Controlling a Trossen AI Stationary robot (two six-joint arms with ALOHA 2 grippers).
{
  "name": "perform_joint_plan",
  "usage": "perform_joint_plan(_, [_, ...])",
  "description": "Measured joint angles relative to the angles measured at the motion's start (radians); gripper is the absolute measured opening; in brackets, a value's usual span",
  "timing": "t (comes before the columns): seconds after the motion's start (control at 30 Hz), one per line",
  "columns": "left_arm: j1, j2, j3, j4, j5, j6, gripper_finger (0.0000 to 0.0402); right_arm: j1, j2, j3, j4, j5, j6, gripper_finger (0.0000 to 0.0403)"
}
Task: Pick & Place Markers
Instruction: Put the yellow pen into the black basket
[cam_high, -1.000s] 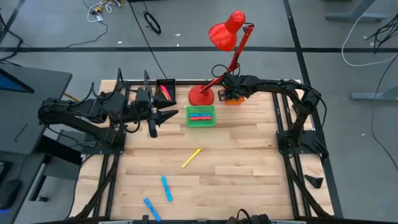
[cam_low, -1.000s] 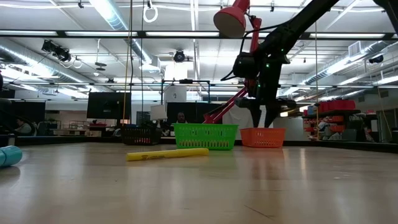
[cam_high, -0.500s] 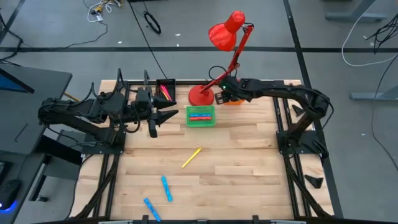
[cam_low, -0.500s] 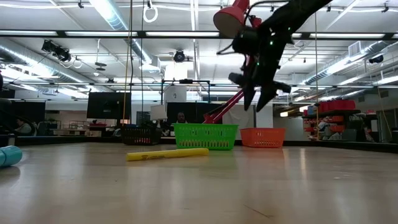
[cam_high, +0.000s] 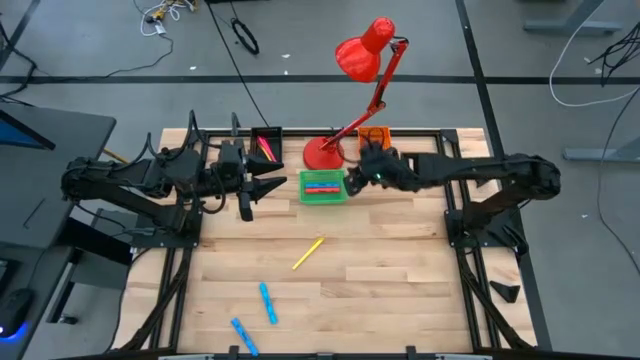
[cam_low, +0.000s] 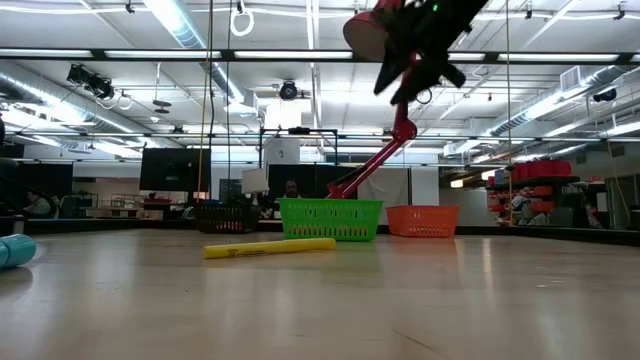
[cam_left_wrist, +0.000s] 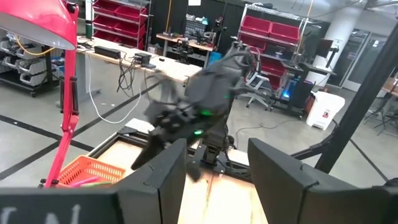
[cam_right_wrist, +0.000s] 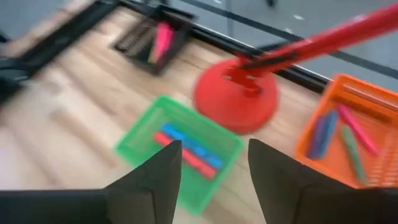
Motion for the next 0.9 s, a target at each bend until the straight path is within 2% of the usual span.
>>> perform_joint_plan(0.13, [0.000,0.000,0.000,-0.001,0.000,-0.021,0.0177,0.105,-0.032,0.000,0.030,0.032,-0.015,0.0185])
perform_joint_plan(0.23, [0.000,0.000,0.000,-0.001,0.000,-0.021,0.0177,0.189,-0.036,0.000,0.088,0.039,-0.101,0.0185])
perform_joint_plan(0.4, [0.000,0.000,0.000,-0.001,0.000,-0.021,0.0177,0.315,-0.036,-0.002,0.252,-0.067,-0.251,0.0185])
perform_joint_plan(0.57, [0.000,0.000,0.000,-0.001,0.000,-0.021,0.0177,0.411,-0.036,-0.041,0.491,-0.106,-0.356,0.0185])
perform_joint_plan(0.8, [0.000,0.000,0.000,-0.001,0.000,-0.021,0.0177,0.463,-0.058,-0.157,0.615,-0.115,-0.381,0.0185])
perform_joint_plan(0.9, [0.000,0.000,0.000,-0.001,0.000,-0.021,0.0177,0.452,-0.106,-0.219,0.615,-0.189,-0.405,0.0185])
